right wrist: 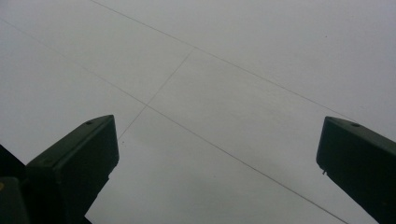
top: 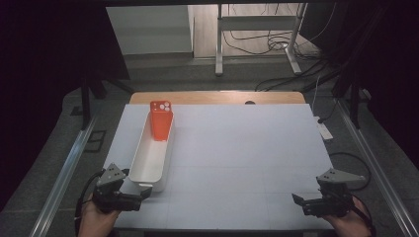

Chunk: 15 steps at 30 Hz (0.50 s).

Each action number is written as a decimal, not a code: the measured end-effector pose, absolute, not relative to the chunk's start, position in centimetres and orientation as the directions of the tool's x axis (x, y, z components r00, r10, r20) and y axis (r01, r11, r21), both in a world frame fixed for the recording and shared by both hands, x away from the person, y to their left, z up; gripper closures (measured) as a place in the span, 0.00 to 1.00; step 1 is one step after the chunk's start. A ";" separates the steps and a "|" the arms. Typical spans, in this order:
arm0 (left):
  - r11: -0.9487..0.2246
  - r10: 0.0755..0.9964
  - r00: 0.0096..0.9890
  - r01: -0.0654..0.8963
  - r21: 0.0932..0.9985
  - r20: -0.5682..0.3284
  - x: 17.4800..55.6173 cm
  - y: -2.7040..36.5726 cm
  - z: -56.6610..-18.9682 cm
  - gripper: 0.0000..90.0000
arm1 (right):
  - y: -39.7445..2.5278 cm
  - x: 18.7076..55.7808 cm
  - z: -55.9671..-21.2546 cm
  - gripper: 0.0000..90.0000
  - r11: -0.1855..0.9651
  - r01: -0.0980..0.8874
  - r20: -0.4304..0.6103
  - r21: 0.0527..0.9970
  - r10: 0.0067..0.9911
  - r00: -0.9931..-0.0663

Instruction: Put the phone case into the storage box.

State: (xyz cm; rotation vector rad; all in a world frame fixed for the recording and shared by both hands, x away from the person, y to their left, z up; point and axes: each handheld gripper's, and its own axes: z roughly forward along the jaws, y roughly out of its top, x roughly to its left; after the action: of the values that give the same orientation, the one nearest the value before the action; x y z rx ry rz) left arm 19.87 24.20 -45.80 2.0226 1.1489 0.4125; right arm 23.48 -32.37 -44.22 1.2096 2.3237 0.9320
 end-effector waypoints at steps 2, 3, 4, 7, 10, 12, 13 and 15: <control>-0.312 0.837 0.541 0.594 0.741 -0.081 19.7 24.3 -46.0 0.01 | -32.4 23.5 -44.2 0.00 0.417 0.586 -0.015 0.695 0.823 -0.568; -0.312 0.838 0.539 0.597 0.739 -0.081 19.6 24.3 -46.0 0.01 | -32.4 23.5 -44.2 0.00 0.417 0.586 -0.014 0.695 0.822 -0.569; -0.314 0.839 0.539 0.598 0.738 -0.080 19.5 24.3 -46.1 0.00 | -32.4 23.5 -44.2 0.00 0.417 0.586 -0.014 0.695 0.822 -0.569; -0.312 0.841 0.535 0.606 0.731 -0.084 19.2 24.4 -46.2 0.00 | -32.3 23.5 -44.2 0.00 0.418 0.586 -0.015 0.694 0.822 -0.569; -0.317 0.844 0.530 0.615 0.722 -0.080 18.9 24.5 -46.4 0.00 | -32.3 23.5 -44.2 0.00 0.421 0.586 -0.016 0.693 0.821 -0.571; -0.321 0.845 0.528 0.620 0.716 -0.079 18.8 24.5 -46.5 0.00 | -32.2 23.5 -44.3 0.00 0.422 0.587 -0.017 0.691 0.821 -0.571; -0.323 0.847 0.526 0.626 0.710 -0.078 18.7 24.5 -46.5 0.00 | -32.2 23.5 -44.3 0.00 0.424 0.586 -0.018 0.690 0.820 -0.572; -0.326 0.849 0.523 0.630 0.705 -0.075 18.7 24.5 -46.7 0.00 | -32.2 23.5 -44.3 0.00 0.425 0.587 -0.019 0.689 0.820 -0.572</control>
State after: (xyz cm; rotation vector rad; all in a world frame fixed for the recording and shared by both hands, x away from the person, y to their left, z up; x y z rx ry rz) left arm 18.65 24.53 -46.66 2.0692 1.1981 0.4036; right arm 23.51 -32.23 -44.26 1.2049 2.3313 0.9188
